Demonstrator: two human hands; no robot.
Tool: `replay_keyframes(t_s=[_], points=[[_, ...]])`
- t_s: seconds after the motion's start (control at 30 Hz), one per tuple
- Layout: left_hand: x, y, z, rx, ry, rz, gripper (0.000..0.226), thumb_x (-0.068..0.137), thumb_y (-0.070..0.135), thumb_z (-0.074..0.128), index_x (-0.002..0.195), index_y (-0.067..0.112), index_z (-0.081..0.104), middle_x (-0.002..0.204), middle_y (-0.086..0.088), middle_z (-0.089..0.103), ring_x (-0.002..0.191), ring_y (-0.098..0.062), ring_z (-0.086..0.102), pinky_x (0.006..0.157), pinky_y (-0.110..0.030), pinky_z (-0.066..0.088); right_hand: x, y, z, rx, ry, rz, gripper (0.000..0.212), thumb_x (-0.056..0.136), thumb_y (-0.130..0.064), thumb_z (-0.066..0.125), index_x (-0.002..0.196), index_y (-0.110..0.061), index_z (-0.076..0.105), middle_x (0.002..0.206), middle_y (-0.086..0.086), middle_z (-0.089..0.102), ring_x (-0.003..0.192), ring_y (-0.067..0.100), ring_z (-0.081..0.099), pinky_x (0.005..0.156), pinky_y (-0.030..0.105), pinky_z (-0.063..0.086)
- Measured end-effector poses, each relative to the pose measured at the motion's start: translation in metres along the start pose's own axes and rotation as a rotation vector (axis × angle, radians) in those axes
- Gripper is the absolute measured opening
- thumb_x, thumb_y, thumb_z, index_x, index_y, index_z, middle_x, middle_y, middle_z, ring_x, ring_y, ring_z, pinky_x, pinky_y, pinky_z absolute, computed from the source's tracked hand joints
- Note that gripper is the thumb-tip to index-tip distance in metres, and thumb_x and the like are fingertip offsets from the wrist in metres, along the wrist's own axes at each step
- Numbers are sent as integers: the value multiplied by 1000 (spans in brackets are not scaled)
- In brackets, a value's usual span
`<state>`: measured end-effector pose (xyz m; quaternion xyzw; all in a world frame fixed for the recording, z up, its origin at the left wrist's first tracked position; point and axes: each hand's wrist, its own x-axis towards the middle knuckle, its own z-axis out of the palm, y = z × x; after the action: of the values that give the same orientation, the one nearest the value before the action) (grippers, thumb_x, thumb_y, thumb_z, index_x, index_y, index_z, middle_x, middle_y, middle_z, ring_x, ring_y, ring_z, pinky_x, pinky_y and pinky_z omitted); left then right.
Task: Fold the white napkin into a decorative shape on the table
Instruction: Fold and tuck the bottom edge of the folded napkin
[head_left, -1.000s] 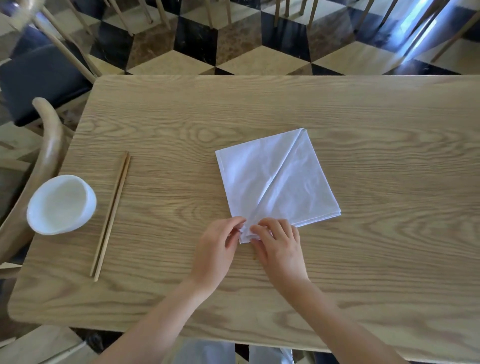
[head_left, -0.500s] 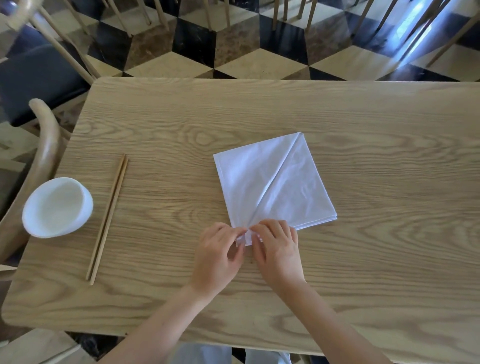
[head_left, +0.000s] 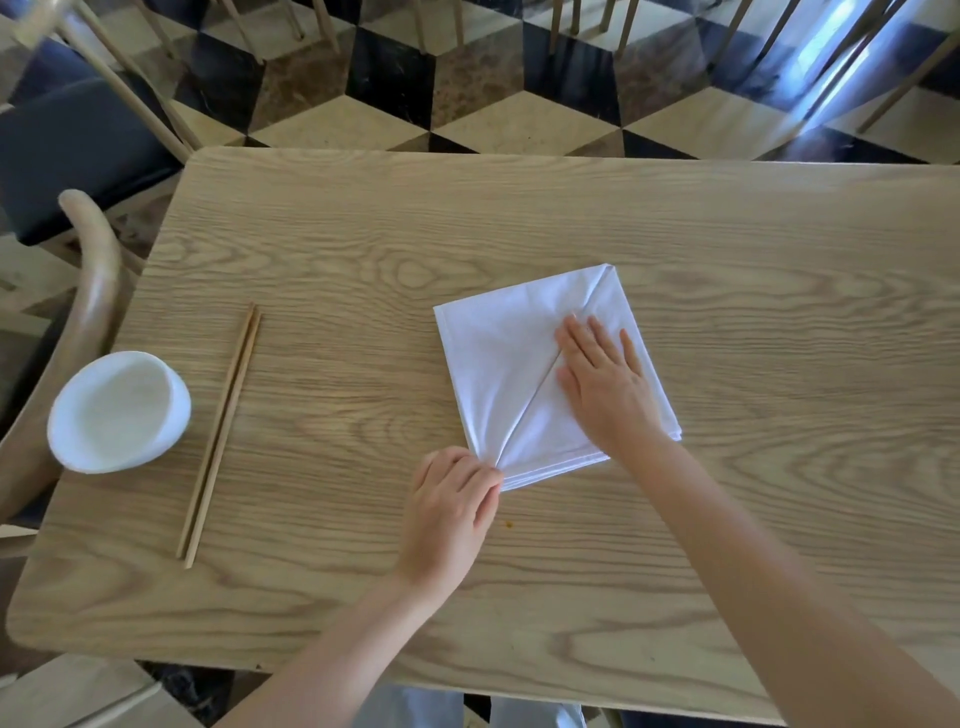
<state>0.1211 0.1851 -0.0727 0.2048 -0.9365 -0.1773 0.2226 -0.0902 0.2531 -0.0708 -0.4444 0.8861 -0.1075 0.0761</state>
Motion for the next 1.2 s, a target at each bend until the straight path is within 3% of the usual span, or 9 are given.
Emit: replay_keyframes(t_s=[0.13, 0.2, 0.3, 0.5, 0.6, 0.7, 0.8, 0.97, 1.2], points=[[-2, 0, 1, -69, -27, -28, 6, 81, 7, 64, 81, 12, 65, 75, 1, 64, 83, -18, 53, 79, -30, 43, -35, -37, 3, 4, 49, -185, 49, 95, -27, 27, 133, -7, 47, 143, 8, 44, 135, 24, 37, 113, 39, 17], [-1, 2, -1, -120, -45, -96, 4, 83, 9, 63, 84, 13, 64, 78, 2, 64, 80, -18, 54, 76, -31, 45, -63, -47, 14, 23, 6, -254, 46, 97, -27, 28, 133, -7, 48, 143, 7, 45, 136, 21, 34, 113, 38, 17], [2, 10, -5, -184, -79, -269, 12, 82, 14, 66, 92, 16, 60, 83, 6, 61, 81, -13, 52, 77, -29, 44, -77, -46, 24, 42, 21, -211, 47, 100, -29, 22, 137, -9, 43, 147, 3, 39, 138, 15, 28, 114, 36, 17], [28, 13, -18, -438, -128, -650, 49, 73, 20, 75, 114, 23, 48, 108, 6, 47, 83, -2, 54, 73, -13, 45, -78, -54, 29, -26, 178, -184, 41, 92, -25, 42, 128, -8, 54, 137, 6, 49, 125, 26, 44, 107, 41, 31], [41, 14, -20, -424, -146, -726, 52, 75, 11, 70, 120, 21, 45, 112, 1, 43, 81, -1, 52, 72, -17, 47, -81, -58, 28, -55, 214, -179, 40, 82, -17, 58, 122, -8, 58, 115, 3, 53, 99, 25, 51, 91, 38, 46], [51, 16, -17, -386, -154, -740, 54, 75, 7, 67, 123, 14, 45, 112, -2, 48, 79, -3, 53, 69, -15, 46, -84, -64, 25, -39, 198, -201, 55, 62, -5, 68, 117, -6, 61, 102, 5, 62, 89, 24, 57, 85, 34, 50], [59, 20, -16, -524, -125, -851, 56, 72, 2, 68, 122, 13, 46, 100, -5, 60, 76, -12, 62, 53, -10, 45, -87, -71, 25, -3, 264, -160, 37, 69, -9, 68, 106, -6, 66, 99, 8, 66, 86, 25, 62, 80, 34, 52], [64, 12, -15, -647, -168, -1044, 75, 73, 7, 67, 137, 14, 30, 83, 2, 60, 84, -20, 65, 84, -44, 54, -96, -74, 29, 26, 274, -157, 34, 77, -28, 65, 105, -8, 67, 106, 10, 67, 99, 25, 63, 90, 36, 50], [62, 18, -22, -708, -274, -1047, 50, 73, 2, 69, 113, 17, 43, 71, -8, 58, 64, -24, 65, 71, -47, 58, -89, -79, 30, 174, 328, -85, 21, 71, -3, 70, 90, -12, 68, 79, 2, 61, 70, 22, 53, 68, 28, 40]])
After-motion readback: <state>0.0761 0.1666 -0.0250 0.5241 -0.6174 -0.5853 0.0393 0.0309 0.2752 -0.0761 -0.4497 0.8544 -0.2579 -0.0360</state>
